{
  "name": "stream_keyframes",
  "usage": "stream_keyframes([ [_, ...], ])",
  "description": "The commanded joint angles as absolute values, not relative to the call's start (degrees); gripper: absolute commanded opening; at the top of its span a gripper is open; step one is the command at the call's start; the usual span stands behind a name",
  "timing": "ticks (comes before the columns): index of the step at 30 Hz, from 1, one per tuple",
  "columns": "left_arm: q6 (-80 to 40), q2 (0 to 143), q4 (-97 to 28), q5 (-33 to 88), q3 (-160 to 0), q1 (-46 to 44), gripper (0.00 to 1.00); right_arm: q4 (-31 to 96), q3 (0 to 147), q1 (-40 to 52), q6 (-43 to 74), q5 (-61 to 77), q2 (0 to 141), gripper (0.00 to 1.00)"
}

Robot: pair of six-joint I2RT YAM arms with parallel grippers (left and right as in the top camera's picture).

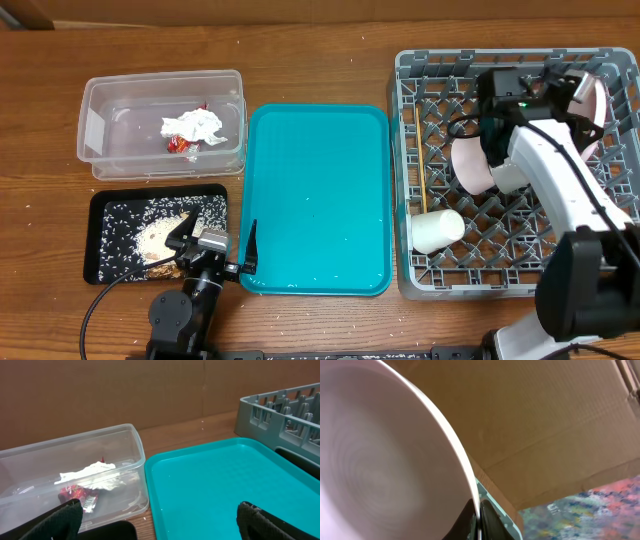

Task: Sort waste into correct bins and load items into the dishwasher

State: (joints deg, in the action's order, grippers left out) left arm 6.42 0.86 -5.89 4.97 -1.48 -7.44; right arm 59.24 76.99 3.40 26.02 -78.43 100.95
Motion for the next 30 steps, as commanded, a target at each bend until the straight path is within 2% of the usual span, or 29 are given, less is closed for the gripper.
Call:
stream_keyframes([
  [1,7.29,0.25,-5.69,5.56,-1.13,-7.09,1.0,59.2,76.86,4.23,25.02,-79.77,101.08,0.04],
  [2,7.29,0.25,-5.69,5.56,-1.13,-7.09,1.0,59.2,76.86,4.8,25.04,-79.0,101.08,0.05],
  [4,7.29,0.25,-5.69,5.56,-1.13,-7.09,1.0,59.99,76.86,6.17,25.06,-78.28,101.06,0.13],
  [8,7.29,0.25,-5.69,5.56,-1.13,-7.09,1.0,62.06,76.88,9.69,27.75,-76.75,100.47,0.69],
  [11,7.29,0.25,-5.67,5.56,-1.13,-7.09,1.0,66.06,76.9,12.08,36.73,-73.25,97.38,0.86],
  [15,7.29,0.25,-5.69,5.56,-1.13,-7.09,1.0,67.26,77.3,13.8,39.09,-60.49,90.08,0.9],
  [21,7.29,0.25,-5.69,5.56,-1.13,-7.09,1.0,65.84,80.09,16.62,25.28,-30.22,75.92,0.91],
  [22,7.29,0.25,-5.69,5.56,-1.13,-7.09,1.0,65.65,80.38,17.1,24.08,-24.73,73.6,1.0],
  [25,7.29,0.25,-5.69,5.56,-1.13,-7.09,1.0,64.25,80.42,17.67,23.97,-9.32,66.63,1.0],
  [27,7.29,0.25,-5.69,5.56,-1.13,-7.09,0.99,64.53,80.42,17.67,23.9,-4.01,63.46,1.0],
  [30,7.29,0.25,-5.67,5.56,-1.13,-7.09,1.0,66.59,80.42,17.56,23.86,-7.49,59.48,1.0],
])
